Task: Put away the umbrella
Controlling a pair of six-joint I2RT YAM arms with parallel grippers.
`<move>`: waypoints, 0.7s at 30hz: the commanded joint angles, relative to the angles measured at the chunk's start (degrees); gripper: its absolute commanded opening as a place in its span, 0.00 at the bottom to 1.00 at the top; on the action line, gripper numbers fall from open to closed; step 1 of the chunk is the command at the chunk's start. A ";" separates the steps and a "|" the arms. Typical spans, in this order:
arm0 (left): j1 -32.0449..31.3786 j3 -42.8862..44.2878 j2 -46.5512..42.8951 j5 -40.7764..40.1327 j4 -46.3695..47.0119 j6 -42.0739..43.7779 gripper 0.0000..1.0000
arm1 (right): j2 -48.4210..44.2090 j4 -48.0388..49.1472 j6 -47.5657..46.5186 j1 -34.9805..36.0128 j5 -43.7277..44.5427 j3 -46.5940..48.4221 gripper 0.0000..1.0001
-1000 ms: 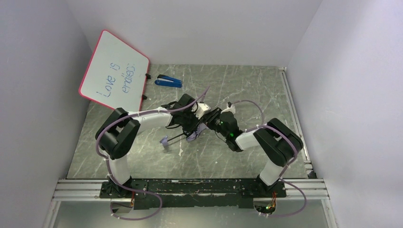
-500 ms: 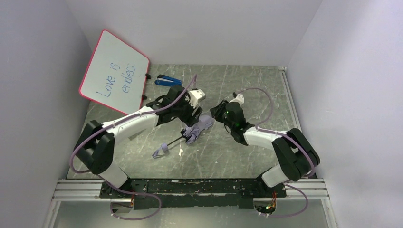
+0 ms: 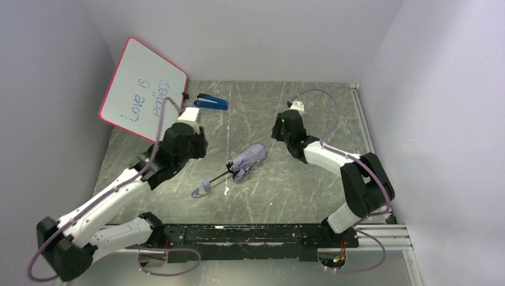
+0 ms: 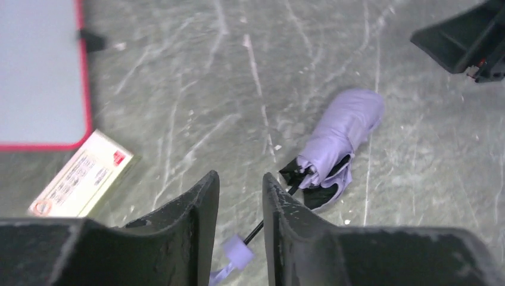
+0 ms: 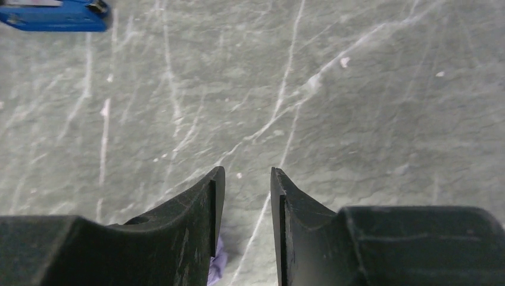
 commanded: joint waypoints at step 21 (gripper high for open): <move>-3.40 -22.20 0.25 1.88 -8.46 -36.43 0.05 | 20.81 -19.00 -23.34 -2.32 -13.28 20.79 0.36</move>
